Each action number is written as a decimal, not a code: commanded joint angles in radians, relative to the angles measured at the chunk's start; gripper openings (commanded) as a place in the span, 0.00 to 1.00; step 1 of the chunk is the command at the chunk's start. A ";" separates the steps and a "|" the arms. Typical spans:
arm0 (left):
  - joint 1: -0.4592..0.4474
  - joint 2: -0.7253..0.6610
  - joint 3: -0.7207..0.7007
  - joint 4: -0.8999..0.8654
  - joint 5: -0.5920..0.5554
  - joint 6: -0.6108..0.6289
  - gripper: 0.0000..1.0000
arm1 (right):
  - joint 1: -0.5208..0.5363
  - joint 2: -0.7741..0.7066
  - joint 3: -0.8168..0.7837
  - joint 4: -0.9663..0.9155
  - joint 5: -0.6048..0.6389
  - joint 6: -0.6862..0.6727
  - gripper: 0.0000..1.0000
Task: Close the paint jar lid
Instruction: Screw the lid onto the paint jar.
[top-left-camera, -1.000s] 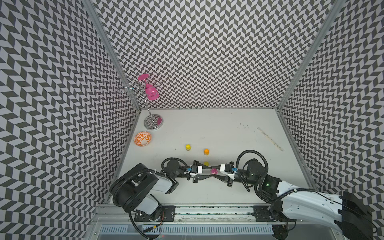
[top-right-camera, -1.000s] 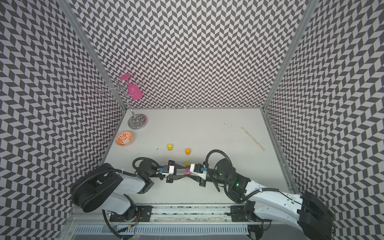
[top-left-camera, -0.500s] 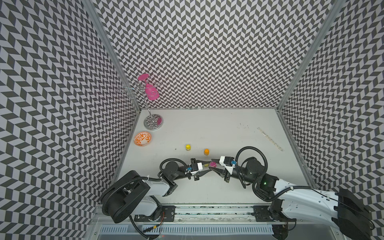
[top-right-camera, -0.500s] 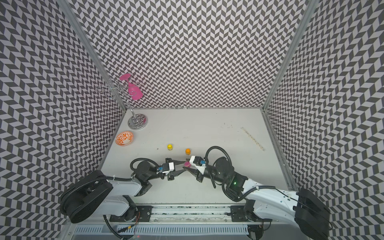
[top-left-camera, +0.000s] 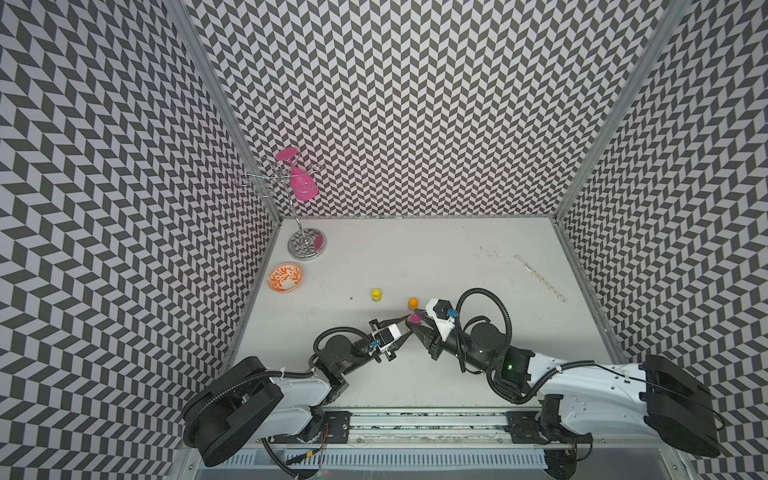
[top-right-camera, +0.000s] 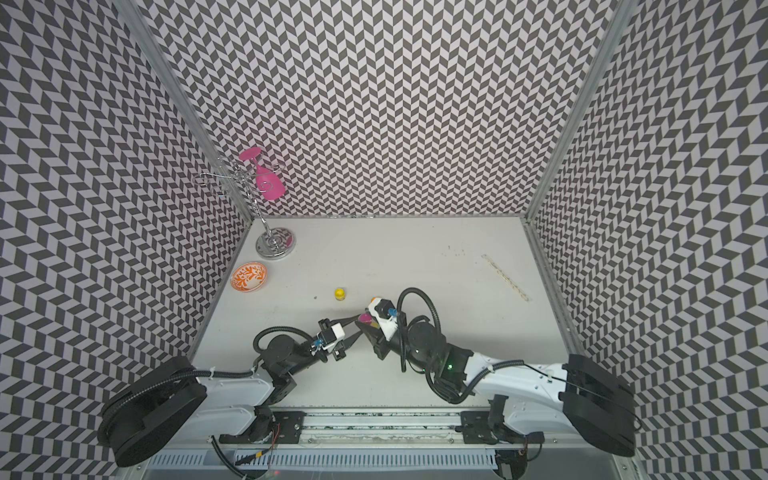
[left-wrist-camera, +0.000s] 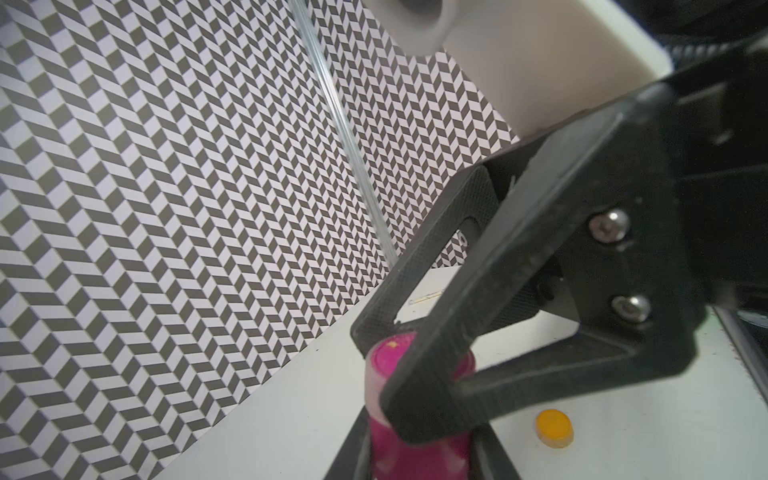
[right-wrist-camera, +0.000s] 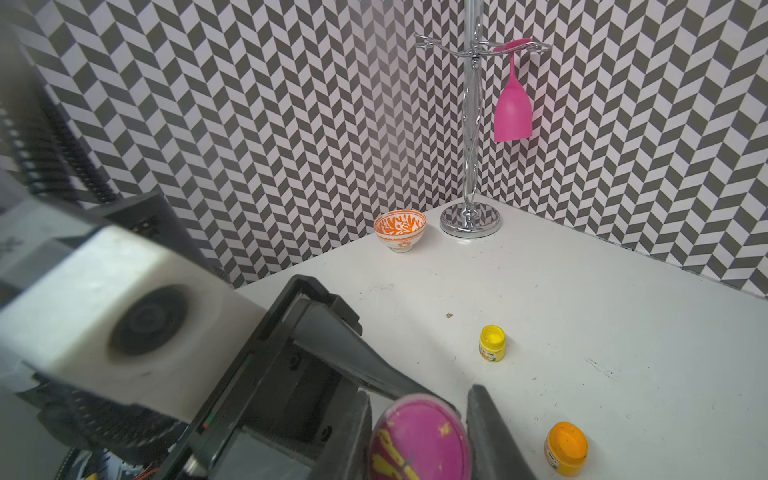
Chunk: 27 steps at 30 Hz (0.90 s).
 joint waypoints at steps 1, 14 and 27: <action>0.004 -0.032 -0.003 0.117 -0.234 0.059 0.29 | 0.047 0.048 0.027 -0.053 0.090 0.150 0.00; -0.020 -0.038 -0.021 0.143 -0.367 0.112 0.29 | 0.125 0.149 0.115 -0.103 0.226 0.241 0.00; -0.025 -0.043 -0.027 0.158 -0.411 0.124 0.28 | 0.127 0.169 0.138 -0.130 0.258 0.259 0.00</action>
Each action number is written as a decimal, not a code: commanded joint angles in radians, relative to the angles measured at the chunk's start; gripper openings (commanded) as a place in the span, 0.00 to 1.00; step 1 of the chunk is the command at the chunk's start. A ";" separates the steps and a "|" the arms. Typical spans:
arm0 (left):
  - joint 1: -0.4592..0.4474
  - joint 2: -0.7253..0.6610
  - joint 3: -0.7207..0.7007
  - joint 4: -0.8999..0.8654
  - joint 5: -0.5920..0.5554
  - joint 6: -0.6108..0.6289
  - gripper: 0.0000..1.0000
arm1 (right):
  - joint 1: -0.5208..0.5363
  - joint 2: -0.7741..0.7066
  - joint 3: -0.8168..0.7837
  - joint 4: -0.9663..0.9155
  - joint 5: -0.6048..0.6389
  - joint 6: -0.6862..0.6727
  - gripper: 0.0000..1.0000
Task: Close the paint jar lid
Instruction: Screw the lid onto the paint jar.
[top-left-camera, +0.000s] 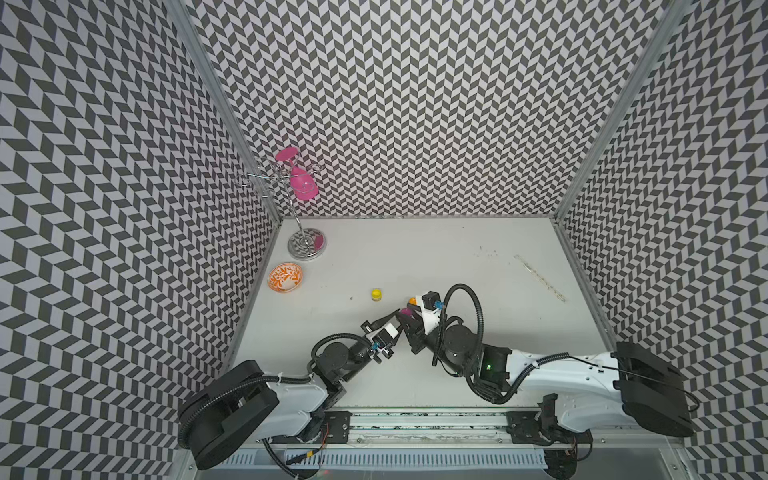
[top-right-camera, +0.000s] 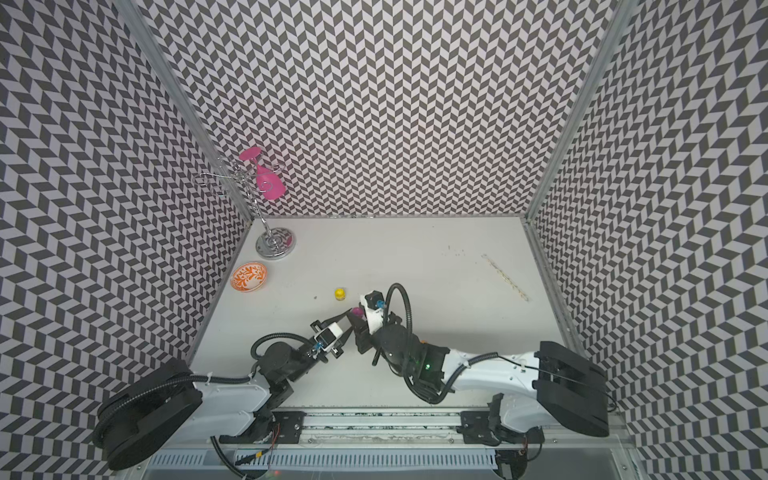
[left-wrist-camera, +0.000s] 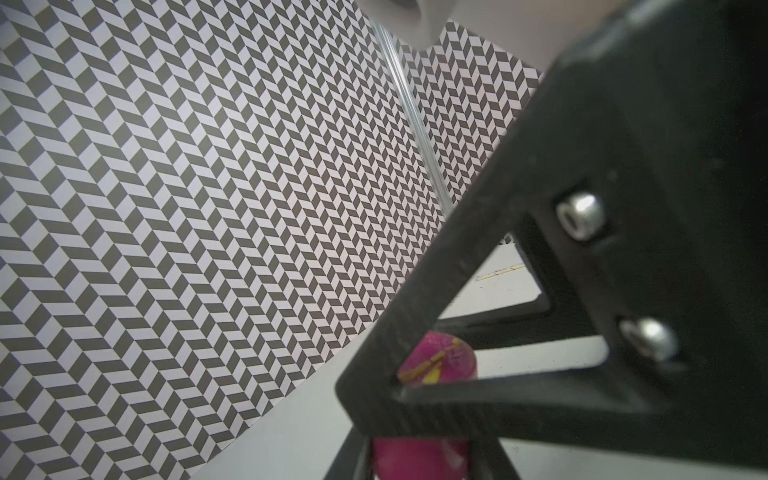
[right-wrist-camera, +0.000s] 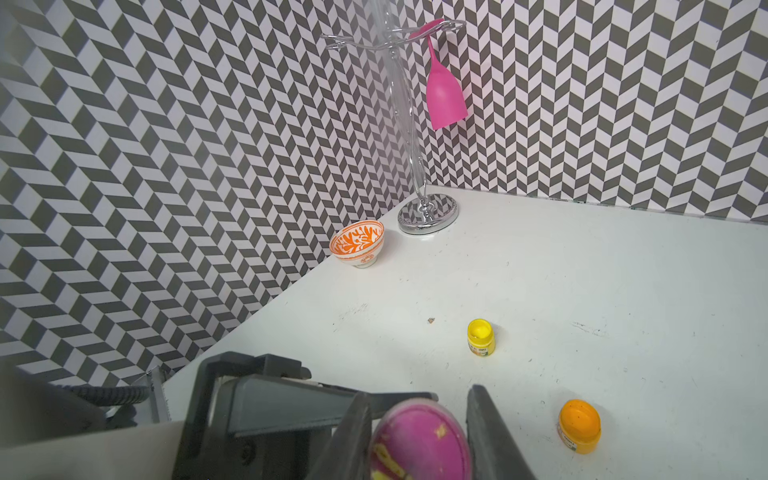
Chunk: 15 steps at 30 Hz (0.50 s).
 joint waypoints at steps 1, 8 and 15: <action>0.019 -0.020 0.011 0.136 -0.177 0.024 0.28 | 0.037 0.019 -0.003 -0.079 -0.019 0.071 0.00; 0.015 -0.020 0.005 0.151 -0.240 0.033 0.28 | 0.037 0.040 0.007 -0.079 -0.022 0.123 0.00; 0.014 -0.020 0.009 0.138 -0.218 0.029 0.28 | 0.043 0.057 0.015 -0.069 -0.031 0.122 0.05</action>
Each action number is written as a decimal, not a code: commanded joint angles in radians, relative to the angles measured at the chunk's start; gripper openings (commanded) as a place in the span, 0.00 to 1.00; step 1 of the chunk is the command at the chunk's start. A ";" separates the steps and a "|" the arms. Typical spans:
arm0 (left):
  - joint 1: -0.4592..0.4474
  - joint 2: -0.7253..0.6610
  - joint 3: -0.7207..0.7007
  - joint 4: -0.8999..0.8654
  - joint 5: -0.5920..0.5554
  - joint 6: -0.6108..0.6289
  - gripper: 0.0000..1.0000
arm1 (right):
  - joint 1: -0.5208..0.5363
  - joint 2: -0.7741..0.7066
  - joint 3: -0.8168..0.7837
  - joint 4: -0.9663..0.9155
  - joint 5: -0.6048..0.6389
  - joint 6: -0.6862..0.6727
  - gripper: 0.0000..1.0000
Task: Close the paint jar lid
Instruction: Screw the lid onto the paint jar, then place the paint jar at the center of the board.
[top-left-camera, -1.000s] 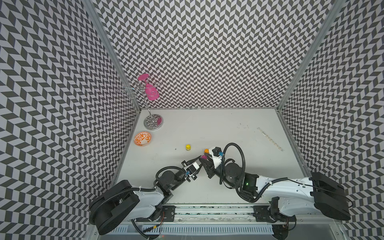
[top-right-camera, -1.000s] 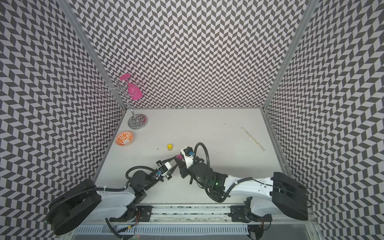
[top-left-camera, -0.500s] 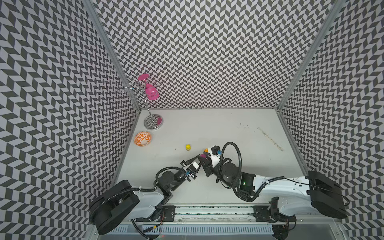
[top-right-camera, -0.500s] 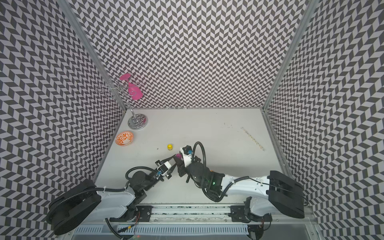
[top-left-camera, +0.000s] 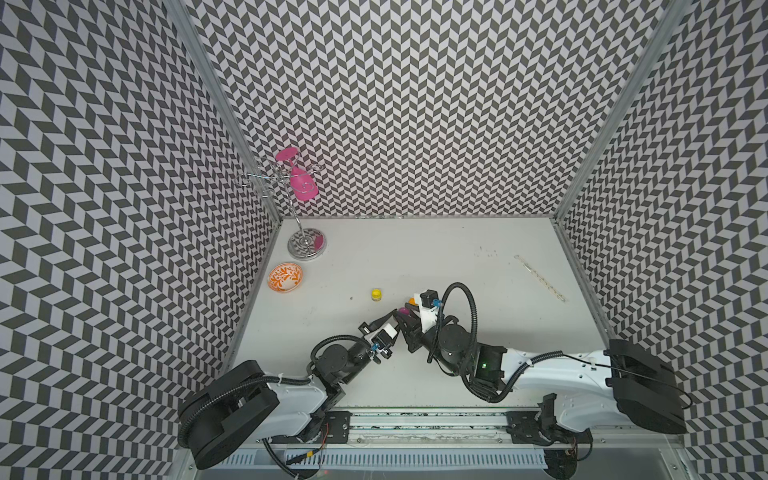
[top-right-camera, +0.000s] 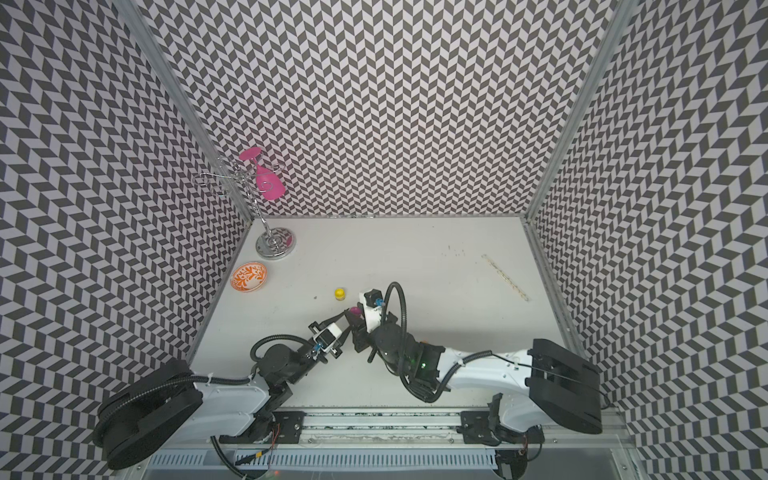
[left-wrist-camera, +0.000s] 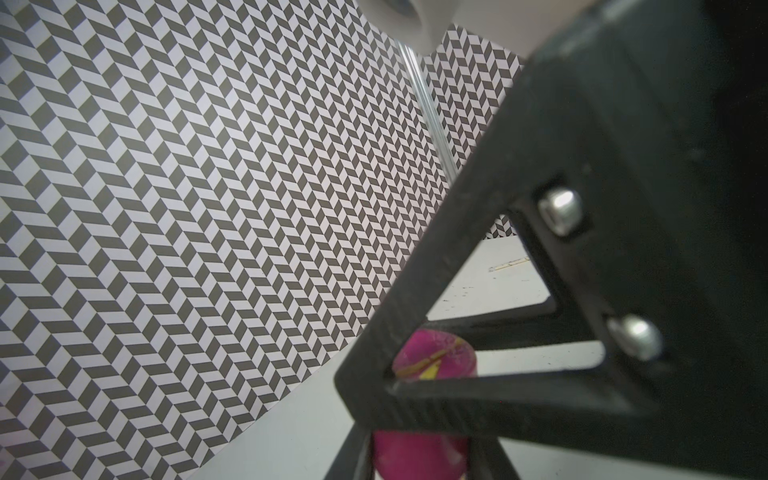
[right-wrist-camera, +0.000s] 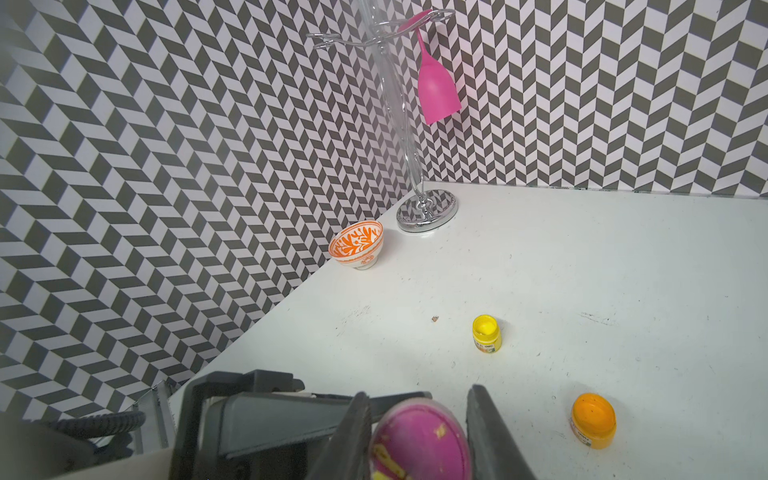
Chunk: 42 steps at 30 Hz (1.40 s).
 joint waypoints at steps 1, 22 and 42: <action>0.027 -0.021 0.035 0.100 -0.156 0.012 0.28 | 0.042 0.011 -0.015 -0.065 -0.043 0.057 0.10; 0.025 0.035 0.060 0.093 -0.109 -0.032 1.00 | 0.037 -0.097 -0.044 -0.112 0.065 -0.004 0.04; 0.030 0.041 0.071 0.081 0.100 -0.066 1.00 | -0.558 0.096 0.063 -0.178 -0.068 -0.256 0.01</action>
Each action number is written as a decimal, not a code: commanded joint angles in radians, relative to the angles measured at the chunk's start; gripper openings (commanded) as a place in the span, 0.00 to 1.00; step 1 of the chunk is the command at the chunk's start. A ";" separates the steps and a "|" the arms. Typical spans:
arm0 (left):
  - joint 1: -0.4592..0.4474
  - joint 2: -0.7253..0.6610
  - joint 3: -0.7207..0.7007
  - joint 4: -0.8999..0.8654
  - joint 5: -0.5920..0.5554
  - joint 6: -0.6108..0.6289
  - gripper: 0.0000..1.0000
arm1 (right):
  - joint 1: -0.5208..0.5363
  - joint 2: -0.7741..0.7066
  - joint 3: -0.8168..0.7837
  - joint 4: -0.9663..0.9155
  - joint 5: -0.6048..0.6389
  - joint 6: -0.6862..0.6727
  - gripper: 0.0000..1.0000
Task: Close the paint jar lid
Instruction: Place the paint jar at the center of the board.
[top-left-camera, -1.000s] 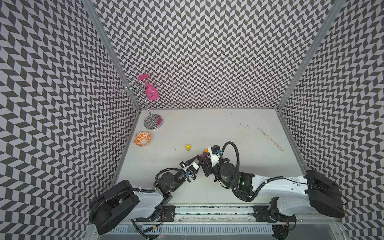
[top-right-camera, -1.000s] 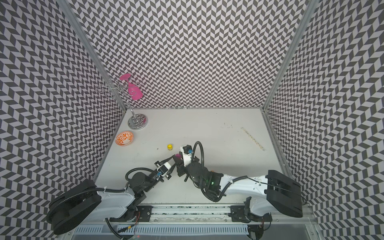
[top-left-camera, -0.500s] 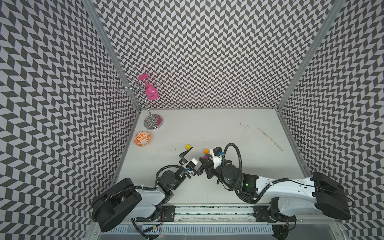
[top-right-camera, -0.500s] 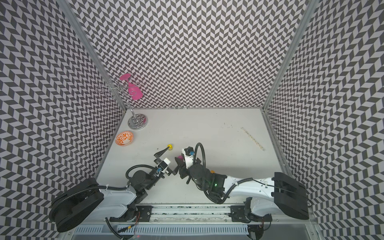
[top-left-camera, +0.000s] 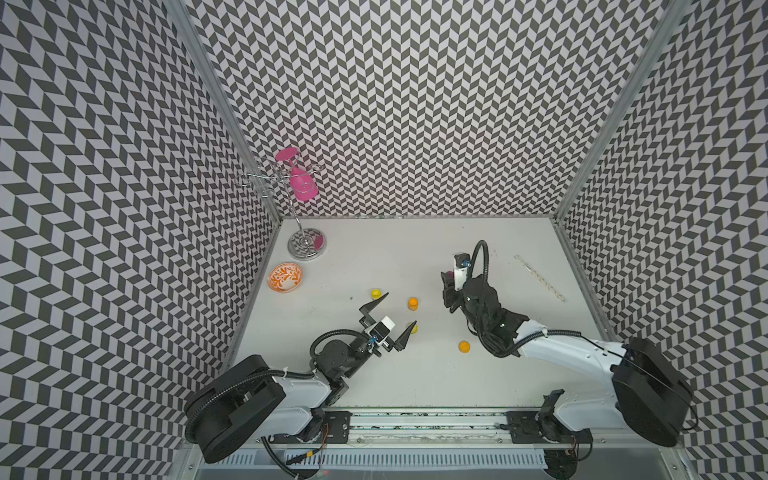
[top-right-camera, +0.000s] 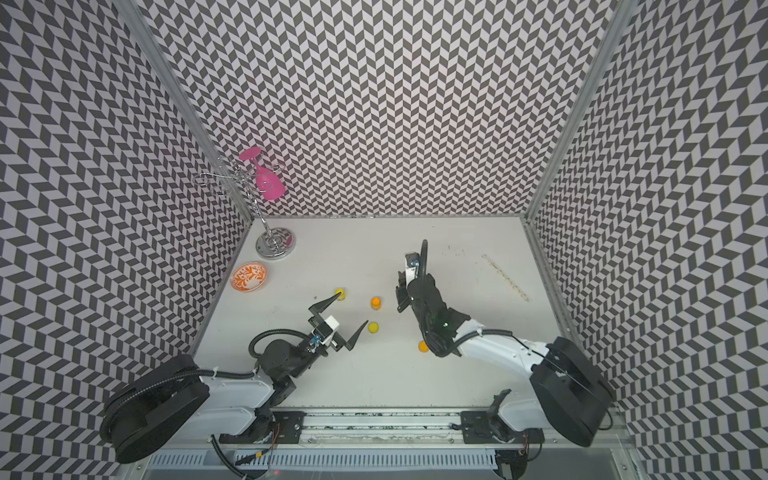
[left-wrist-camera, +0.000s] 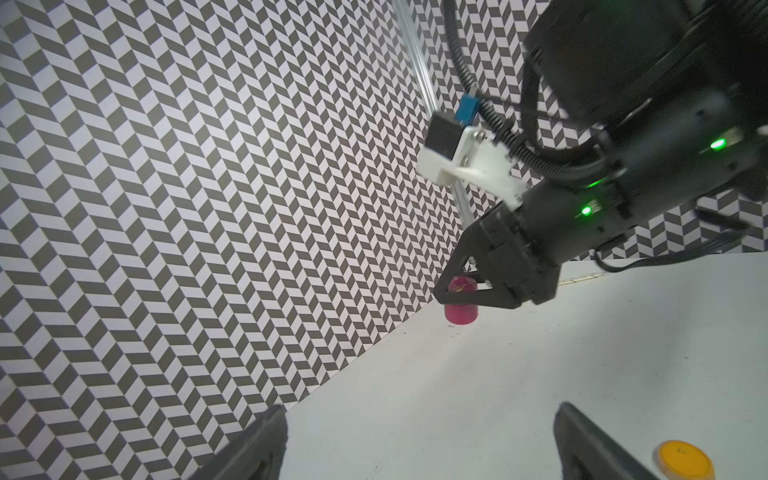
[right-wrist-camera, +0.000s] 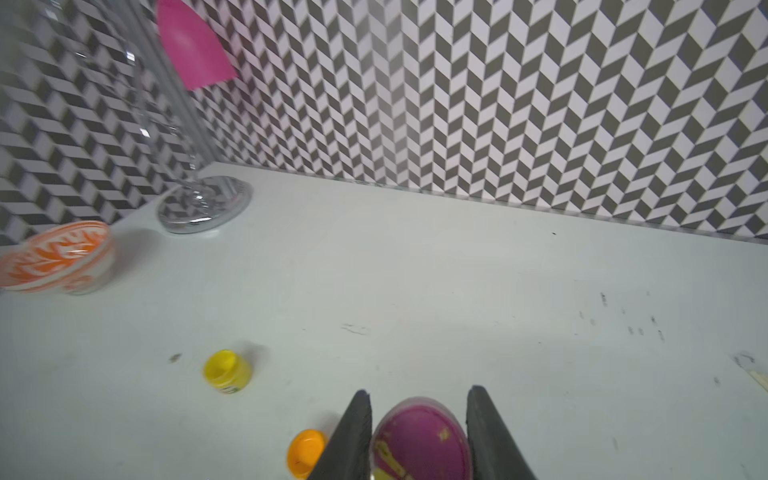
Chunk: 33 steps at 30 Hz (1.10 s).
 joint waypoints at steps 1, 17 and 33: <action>0.009 -0.008 0.026 0.018 0.028 -0.004 1.00 | -0.073 0.120 0.048 0.028 -0.045 -0.029 0.02; 0.034 -0.002 0.029 0.010 -0.048 -0.030 1.00 | -0.140 0.472 0.133 0.200 -0.020 -0.002 0.02; 0.040 0.007 0.029 0.020 -0.045 -0.040 1.00 | -0.239 0.529 0.173 0.260 -0.146 0.044 0.03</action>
